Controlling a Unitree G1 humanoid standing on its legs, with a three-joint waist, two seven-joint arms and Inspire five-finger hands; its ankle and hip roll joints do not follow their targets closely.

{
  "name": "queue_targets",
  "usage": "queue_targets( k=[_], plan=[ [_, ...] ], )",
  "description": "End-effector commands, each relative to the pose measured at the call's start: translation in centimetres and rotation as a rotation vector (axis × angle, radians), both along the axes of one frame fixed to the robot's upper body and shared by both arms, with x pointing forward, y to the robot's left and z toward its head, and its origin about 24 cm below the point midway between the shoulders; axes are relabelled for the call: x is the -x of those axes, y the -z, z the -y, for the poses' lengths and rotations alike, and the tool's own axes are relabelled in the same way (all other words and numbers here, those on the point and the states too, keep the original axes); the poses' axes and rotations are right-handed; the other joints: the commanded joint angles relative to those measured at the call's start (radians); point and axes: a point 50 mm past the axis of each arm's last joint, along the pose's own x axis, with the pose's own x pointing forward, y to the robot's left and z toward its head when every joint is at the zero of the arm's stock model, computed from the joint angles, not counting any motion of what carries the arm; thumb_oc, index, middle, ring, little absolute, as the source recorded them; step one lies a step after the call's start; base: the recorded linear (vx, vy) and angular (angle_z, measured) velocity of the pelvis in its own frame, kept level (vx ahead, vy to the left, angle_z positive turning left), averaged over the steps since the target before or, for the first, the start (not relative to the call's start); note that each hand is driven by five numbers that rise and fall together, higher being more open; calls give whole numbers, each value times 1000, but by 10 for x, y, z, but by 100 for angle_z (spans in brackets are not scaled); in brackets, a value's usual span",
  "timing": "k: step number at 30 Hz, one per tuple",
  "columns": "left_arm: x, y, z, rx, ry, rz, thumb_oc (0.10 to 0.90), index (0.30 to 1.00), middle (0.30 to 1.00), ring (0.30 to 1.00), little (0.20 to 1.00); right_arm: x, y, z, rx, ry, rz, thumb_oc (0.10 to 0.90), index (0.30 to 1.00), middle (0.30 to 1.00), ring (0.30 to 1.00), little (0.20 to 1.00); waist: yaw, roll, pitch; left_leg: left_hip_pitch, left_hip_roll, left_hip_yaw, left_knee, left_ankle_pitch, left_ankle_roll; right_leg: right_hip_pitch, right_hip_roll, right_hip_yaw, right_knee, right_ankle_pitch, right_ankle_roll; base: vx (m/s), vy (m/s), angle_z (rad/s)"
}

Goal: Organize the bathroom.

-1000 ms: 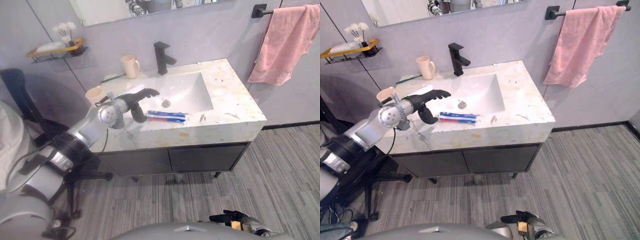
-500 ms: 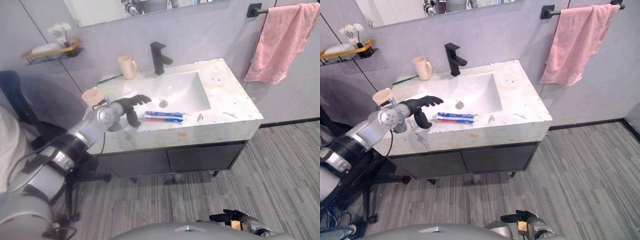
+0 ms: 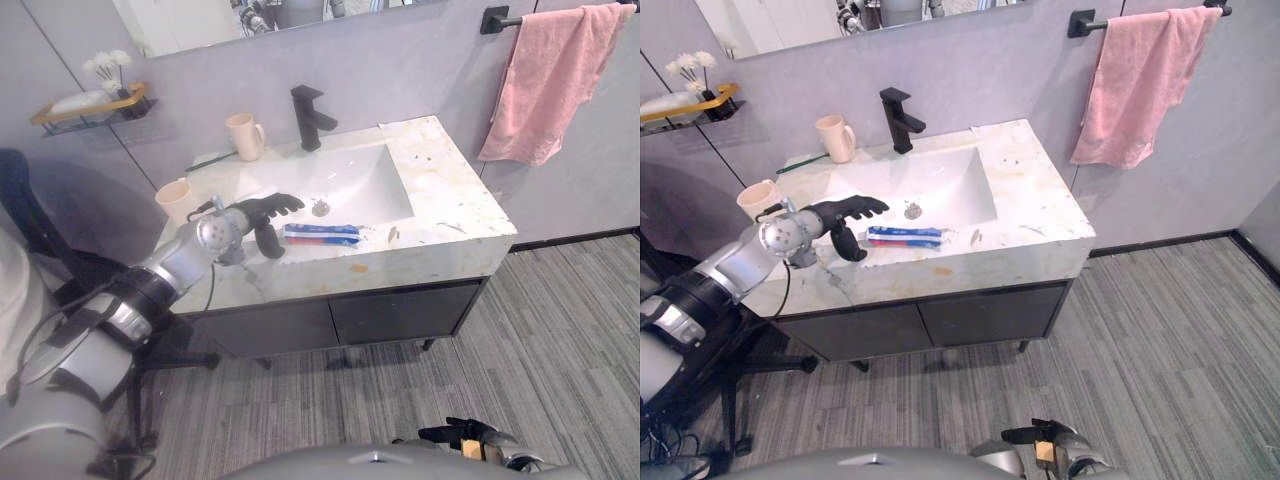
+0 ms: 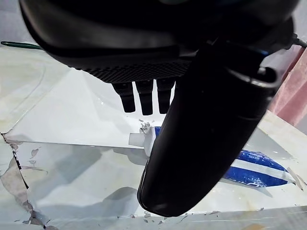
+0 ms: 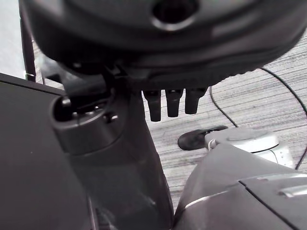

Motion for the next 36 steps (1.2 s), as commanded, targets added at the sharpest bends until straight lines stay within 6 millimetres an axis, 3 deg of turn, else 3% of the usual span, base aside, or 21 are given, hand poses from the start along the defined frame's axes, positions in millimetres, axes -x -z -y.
queue_targets(
  k=[1,18,19,20,22,25,27,29,31,32,36],
  plan=[
    [-31,-92,-2,59,-55,267,800,900,900,900,900,23,1,13,46,-22,-97,800,900,900,900,900,-2,-54,-52,-43,37,28,153,-55,-15,-22,-25,-11,50,-37,5,0,0,0],
    [-31,-103,0,81,-61,220,800,900,900,900,900,24,0,16,53,-5,-86,800,900,900,900,900,-13,-50,-41,-47,34,33,158,-54,-16,-28,-25,-7,54,-35,7,1,0,-2],
    [-31,-103,0,75,-62,215,778,867,867,867,867,23,0,16,53,-4,-85,800,900,900,900,900,-14,-49,-41,-47,34,34,158,-54,-16,-28,-25,-7,54,-35,7,0,0,0],
    [-31,-103,-1,68,-66,213,692,738,738,738,738,23,0,16,53,-1,-84,800,900,900,900,900,-15,-48,-41,-48,34,35,160,-54,-17,-28,-26,-7,54,-35,7,0,0,0],
    [-31,-102,-2,61,-66,198,400,300,300,300,300,24,0,16,53,2,-84,800,900,900,900,900,-16,-47,-41,-48,34,35,161,-54,-17,-28,-26,-8,54,-35,8,2,0,-2],
    [-31,-102,-3,59,-68,183,400,300,300,300,300,23,-1,19,60,9,-83,800,900,900,900,900,-18,-42,-36,-49,33,36,165,-53,-18,-30,-28,-8,58,-35,8,0,0,0],
    [-31,-102,-2,66,-71,181,488,432,432,432,432,23,-2,20,63,11,-84,800,900,900,900,900,-19,-41,-36,-50,32,36,165,-53,-18,-30,-29,-8,58,-36,9,0,0,0],
    [-31,-104,-2,63,-74,189,482,422,422,422,422,23,-2,21,65,10,-85,800,900,900,900,900,-19,-40,-34,-50,32,36,165,-53,-18,-30,-29,-8,58,-36,8,0,0,0],
    [-31,-106,-2,74,-77,198,598,596,596,596,596,24,-2,21,66,11,-85,800,900,900,900,900,-19,-41,-34,-49,31,36,164,-53,-17,-30,-29,-9,58,-36,8,0,0,0],
    [-31,-107,-2,76,-81,206,800,900,900,900,900,24,-2,21,66,10,-86,800,900,900,900,900,-19,-41,-34,-48,30,35,162,-54,-17,-29,-29,-10,57,-36,8,0,0,0],
    [-31,-112,-3,83,-84,219,800,900,900,900,900,24,-2,20,64,5,-87,800,900,900,900,900,-16,-41,-35,-48,30,34,160,-52,-17,-29,-28,-10,57,-35,8,0,0,0]
  ],
)
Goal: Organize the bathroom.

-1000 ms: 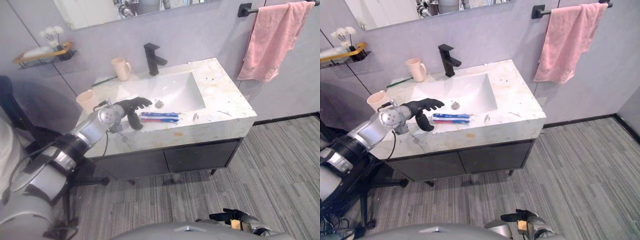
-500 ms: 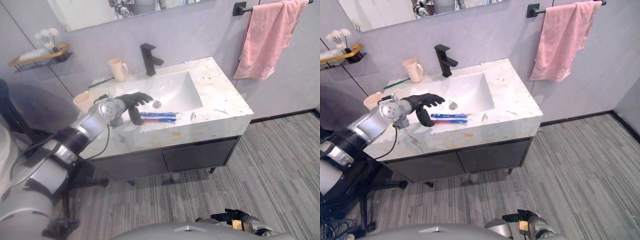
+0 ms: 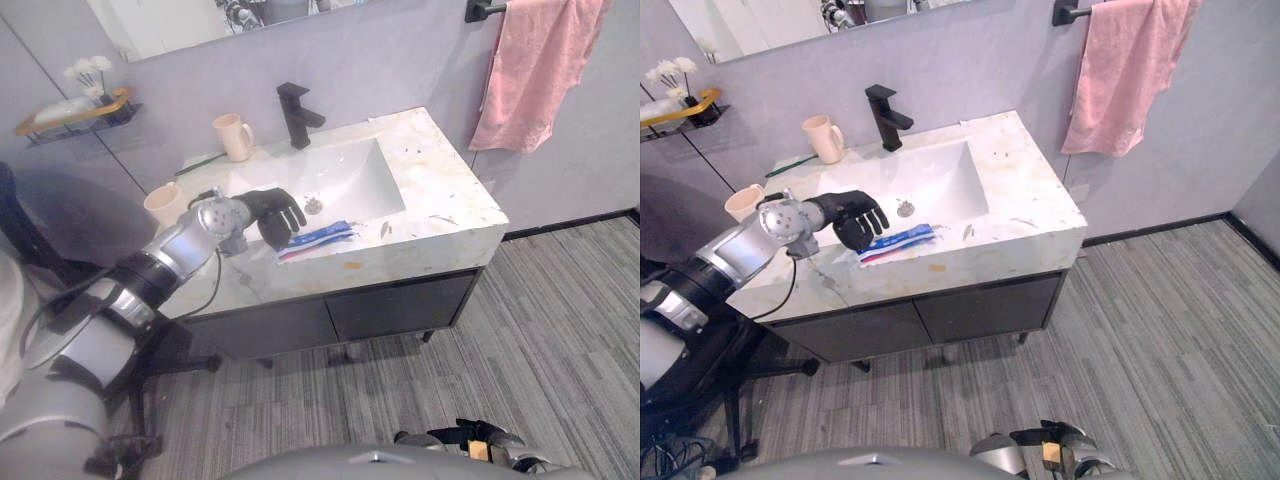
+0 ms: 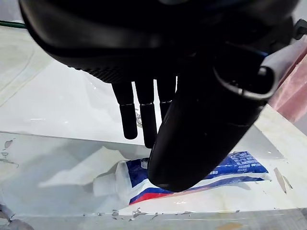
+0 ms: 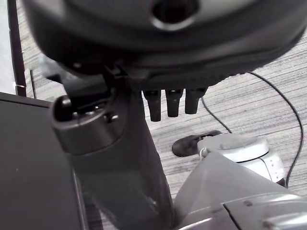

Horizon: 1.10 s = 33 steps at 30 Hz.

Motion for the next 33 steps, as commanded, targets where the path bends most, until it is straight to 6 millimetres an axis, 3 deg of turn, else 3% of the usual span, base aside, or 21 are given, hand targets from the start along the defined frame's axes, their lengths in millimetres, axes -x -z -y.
queue_targets(
  k=[1,14,20,23,33],
  plan=[
    [-23,-95,-9,33,-60,308,800,900,900,900,900,23,1,11,28,-3,-89,800,900,900,900,900,3,-64,-52,-48,30,14,160,-52,-17,-20,-28,-26,56,-38,5,0,0,0],
    [-25,-107,-18,61,-80,363,800,900,900,900,900,18,2,6,18,-26,-89,800,900,900,900,900,17,-70,-59,-49,31,9,157,-50,-18,-14,-28,-34,52,-38,3,0,0,0],
    [-24,-118,-23,34,-96,458,800,900,900,900,900,19,2,6,16,-30,-92,800,900,900,900,900,26,-73,-62,-52,31,1,159,-50,-19,-12,-27,-39,54,-42,2,0,0,0],
    [-23,-134,-32,41,-140,579,800,900,900,900,900,20,3,4,10,-29,-98,800,900,900,900,900,35,-77,-67,-50,32,-4,155,-49,-18,-6,-24,-41,50,-43,-1,1,-13,6],
    [-17,-141,-41,49,-103,573,800,900,900,900,900,19,3,5,12,-38,-101,800,900,900,900,900,51,-79,-66,-54,32,-10,160,-52,-17,-5,-24,-44,53,-46,-3,-8,2,1]
  ],
)
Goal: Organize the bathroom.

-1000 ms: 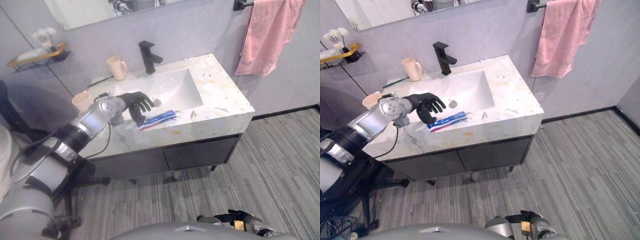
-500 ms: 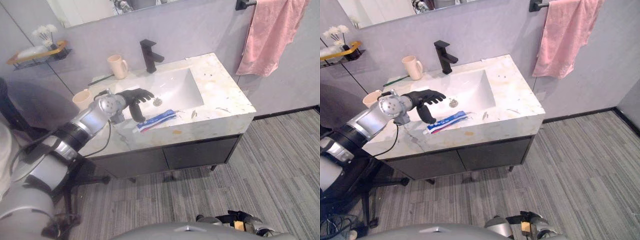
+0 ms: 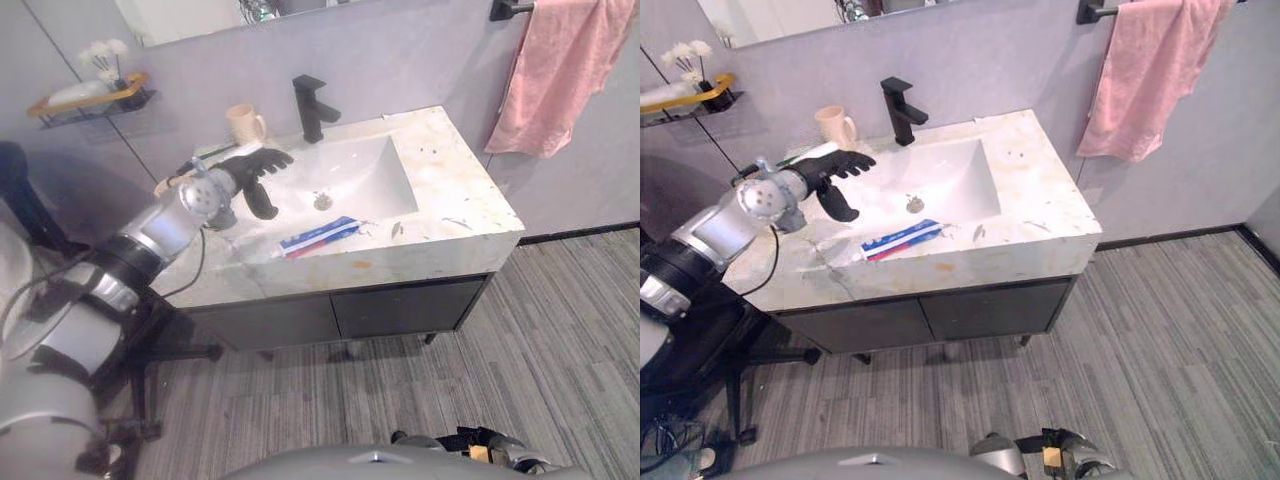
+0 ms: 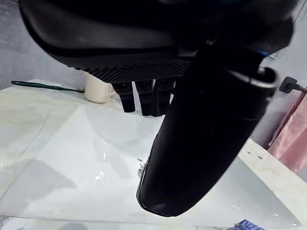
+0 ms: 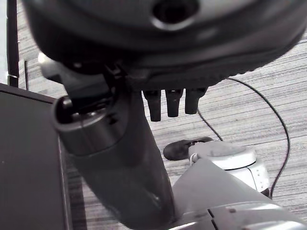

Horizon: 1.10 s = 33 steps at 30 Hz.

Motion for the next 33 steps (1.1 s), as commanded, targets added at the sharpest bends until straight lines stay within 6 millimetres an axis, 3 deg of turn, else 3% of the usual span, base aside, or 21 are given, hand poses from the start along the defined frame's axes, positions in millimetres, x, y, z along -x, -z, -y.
queue_targets(
  k=[1,23,27,28,29,30,31,32,33],
  plan=[
    [-6,-98,-24,44,-49,328,800,900,900,900,900,14,1,5,9,-25,-61,800,900,900,900,900,13,-62,-78,-54,32,10,159,-52,-17,-14,-23,-25,53,-51,-2,0,0,0],
    [-2,-44,-20,146,34,208,800,900,900,900,900,-6,0,-6,-4,-116,-51,800,900,900,900,900,48,-62,-93,-39,30,-9,169,-62,-15,8,-13,-28,52,-57,-12,-45,-15,1],
    [2,-37,-26,151,20,225,800,900,900,900,900,-7,1,-9,-4,-205,-64,800,900,900,900,900,53,-73,-96,-54,58,19,183,-40,-37,10,4,-40,26,-41,-16,-96,-99,3],
    [3,-40,-26,153,22,263,800,900,900,900,900,-6,1,-8,10,-221,-53,800,900,900,900,900,45,-93,-93,-82,83,71,279,0,-56,1,1,-61,5,-26,-25,-172,-82,11],
    [3,-40,-26,156,22,271,800,900,900,900,900,-6,1,-8,15,-226,-52,800,900,900,900,900,42,-95,-92,-93,87,75,308,-5,-58,-2,2,-64,6,-26,-28,-407,-207,35],
    [4,-46,-22,184,41,309,800,900,900,900,900,-12,-2,-4,36,-212,-29,800,900,900,900,900,41,-137,-73,-185,86,60,600,13,-67,-23,-22,-68,14,-8,-55,-392,-196,43],
    [5,-51,-21,182,49,332,800,900,900,900,900,-16,-4,-1,42,-197,-12,800,900,900,900,900,42,-156,-57,-218,76,35,746,4,-70,-32,-32,-70,19,6,-65,-412,-196,48],
    [5,-53,-21,178,50,341,800,900,900,900,900,-17,-4,0,42,-195,-7,800,900,900,900,900,40,-163,-56,-231,70,29,769,8,-69,-40,-37,-71,21,11,-68,-358,-98,56],
    [5,-58,-19,173,73,361,800,900,900,900,900,-22,-6,3,47,-185,9,800,900,900,900,900,42,-194,-44,-269,36,2,912,-9,-58,-57,-61,-69,25,33,-74,-430,-18,50]
  ],
)
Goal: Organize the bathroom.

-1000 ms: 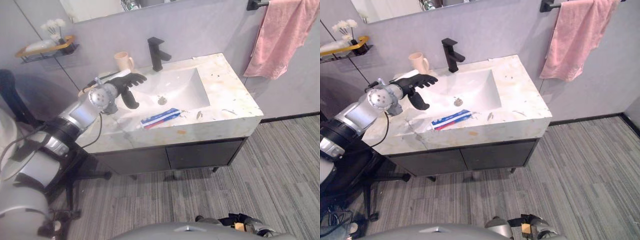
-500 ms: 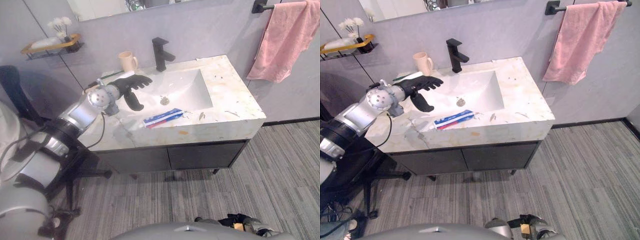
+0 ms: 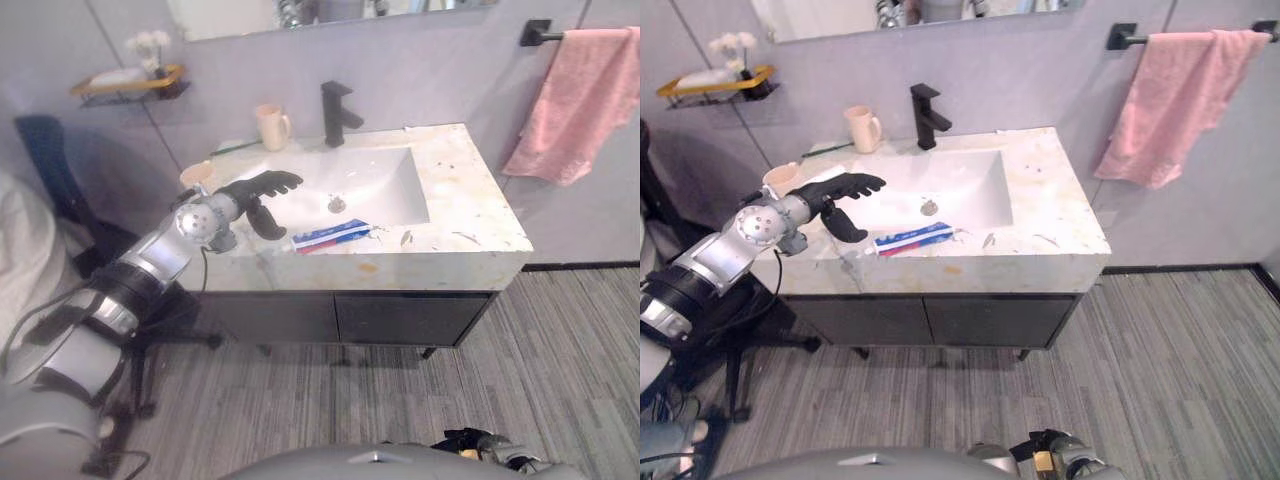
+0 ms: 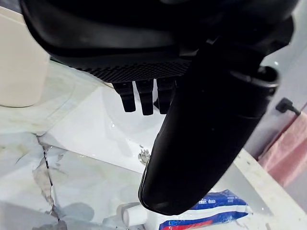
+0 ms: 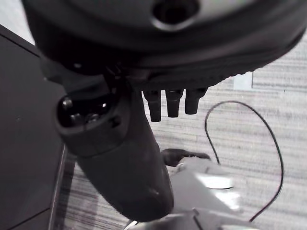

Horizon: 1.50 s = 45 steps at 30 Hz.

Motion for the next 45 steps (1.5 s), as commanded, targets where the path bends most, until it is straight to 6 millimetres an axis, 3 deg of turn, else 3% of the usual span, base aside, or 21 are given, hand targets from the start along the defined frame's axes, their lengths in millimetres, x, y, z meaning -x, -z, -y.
queue_targets(
  k=[1,2,3,4,5,7,8,9,13,14,15,16,17,20,28,35,45],
  plan=[
    [-3,-68,1,107,44,314,800,900,900,900,900,10,-8,39,91,55,6,800,900,900,900,900,-11,10,-42,-1,15,38,606,-151,148,176,14,-3,-307,180,50,-458,40,33],
    [-1,-70,5,109,58,331,800,900,900,900,900,9,-9,41,91,63,6,800,900,900,900,900,-11,21,-39,13,-3,27,542,-158,153,170,23,-4,-308,186,58,-378,171,18],
    [1,-73,9,120,77,359,800,900,900,900,900,9,-10,43,93,70,5,800,900,900,900,900,-19,46,-40,69,-31,8,393,-167,158,152,46,8,-309,190,68,-193,156,33],
    [1,-73,9,124,78,360,800,900,900,900,900,9,-11,44,95,70,4,800,900,900,900,900,-19,50,-38,88,-36,8,366,-167,159,156,48,12,-310,188,70,-316,250,43],
    [3,-83,18,156,112,396,800,900,900,900,900,6,-13,48,97,90,-1,800,900,900,900,900,-40,113,-45,267,-124,-90,68,-228,157,79,94,14,-298,217,90,-221,173,32],
    [3,-85,20,158,116,406,800,900,900,900,900,5,-13,47,92,97,0,800,900,900,900,900,-45,122,-43,297,-130,-107,16,-246,163,66,99,11,-292,223,96,-192,104,14],
    [3,-93,26,150,121,437,800,900,900,900,900,2,-12,43,64,116,6,800,900,900,900,900,-60,117,-38,346,-166,-142,-111,-307,193,-3,81,-3,-265,266,122,-231,48,14],
    [3,-98,28,157,125,461,800,900,900,900,900,3,-10,38,57,108,-2,800,900,900,900,900,-60,123,-30,379,-169,-139,-177,-343,208,-24,78,-41,-256,281,142,-285,40,6],
    [1,-100,22,151,118,441,800,900,900,900,900,12,-5,30,44,116,-33,800,900,900,900,900,-55,124,-6,394,-159,-97,-277,-308,232,-54,49,-110,-212,292,170,-194,-24,-24],
    [0,-100,20,134,107,428,800,900,900,900,900,15,-3,28,41,113,-40,800,900,900,900,900,-56,124,-3,393,-158,-92,-286,-300,238,-59,47,-102,-197,290,173,-219,-52,-24],
    [-4,-93,15,109,94,368,800,900,900,900,900,23,0,25,39,112,-56,800,900,900,900,900,-68,127,0,370,-149,-96,-301,-271,255,-70,47,-18,-125,288,180,-180,-46,-17],
    [-4,-92,15,107,97,356,800,900,900,900,900,25,0,25,41,115,-59,800,900,900,900,900,-70,129,0,363,-145,-93,-305,-263,258,-70,47,0,-110,284,180,-204,-71,6],
    [-8,-89,13,87,68,337,800,900,900,900,900,30,1,27,51,153,-69,800,900,900,900,900,-73,135,-3,349,-125,-74,-328,-234,263,-46,47,29,-104,246,176,-106,-58,13],
    [-10,-89,14,76,37,342,800,900,900,900,900,37,2,29,57,165,-80,800,900,900,900,900,-74,133,-8,347,-128,-71,-334,-235,263,-22,48,13,-169,237,175,-23,-74,5],
    [-13,-86,-23,-2,-94,330,800,900,900,900,900,34,2,25,35,154,-69,800,900,900,900,900,-69,107,-17,363,-118,-39,-323,-252,281,-30,59,11,-214,260,181,45,-82,-2],
    [-16,-85,-25,-19,-118,297,800,900,900,900,900,36,3,23,24,173,-67,800,900,900,900,900,-68,101,-39,351,-120,-43,-282,-272,285,-14,76,22,-222,239,160,126,-67,3],
    [-18,-66,-18,30,-97,148,800,900,900,900,900,46,5,24,26,194,-79,800,900,900,900,900,-77,102,-61,341,-107,-24,-249,-281,266,29,91,24,-251,217,141,87,-40,0]
  ],
)
